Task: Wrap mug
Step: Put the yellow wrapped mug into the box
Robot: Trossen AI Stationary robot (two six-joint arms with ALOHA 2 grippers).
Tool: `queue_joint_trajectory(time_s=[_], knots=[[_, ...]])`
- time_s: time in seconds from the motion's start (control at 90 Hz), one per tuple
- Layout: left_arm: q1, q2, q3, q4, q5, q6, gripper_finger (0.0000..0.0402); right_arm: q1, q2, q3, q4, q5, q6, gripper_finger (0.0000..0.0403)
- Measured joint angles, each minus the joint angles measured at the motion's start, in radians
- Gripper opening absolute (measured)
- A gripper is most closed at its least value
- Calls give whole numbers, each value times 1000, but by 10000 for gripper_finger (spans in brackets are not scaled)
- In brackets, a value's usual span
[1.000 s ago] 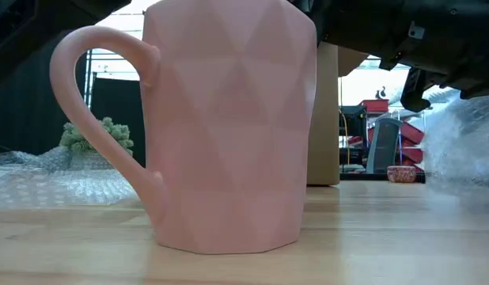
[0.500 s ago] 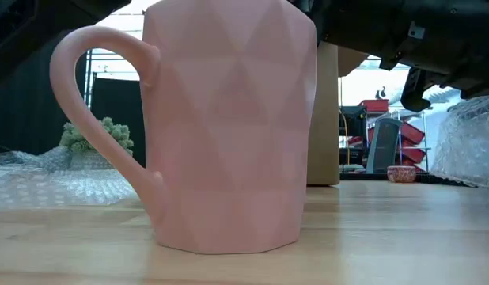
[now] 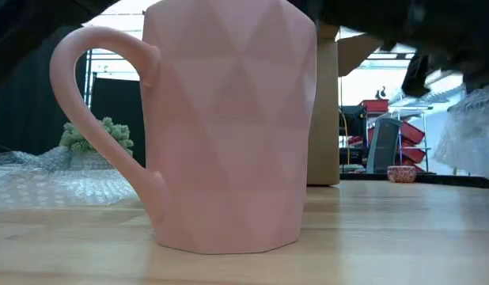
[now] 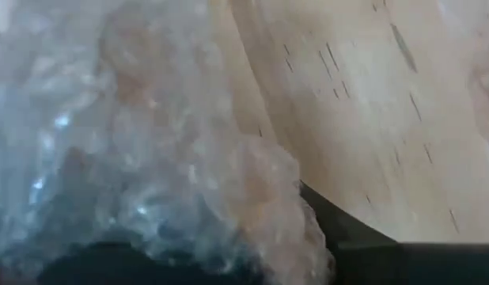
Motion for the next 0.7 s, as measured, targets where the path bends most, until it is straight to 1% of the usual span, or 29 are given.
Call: queue_joint_trajectory(time_s=[0.056, 0.144, 0.244, 0.322, 0.411, 0.533, 0.622, 0.7], knots=[[-14, -38, 0, -47, -4, 0, 0, 5, -7, 21, -15, 9, -29, 22], [-37, -106, 4, -116, -37, 1, 0, 14, -16, 68, -30, 30, -85, 21], [-70, -196, 5, -229, -94, 11, 0, 31, -19, 128, -7, 44, -160, 20], [-103, -267, 5, -334, -154, 32, 0, 41, -19, 182, 1, 62, -249, 19], [-135, -343, 5, -444, -207, 33, 0, 42, -19, 268, 52, 82, -364, 18], [-172, -444, 6, -591, -249, 27, 0, 30, -20, 403, 54, 145, -532, 18], [-198, -511, 6, -669, -283, 26, 0, 14, -19, 518, 77, 186, -694, 18], [-217, -566, 2, -724, -296, 26, 0, -8, -21, 613, 135, 232, -857, 18]])
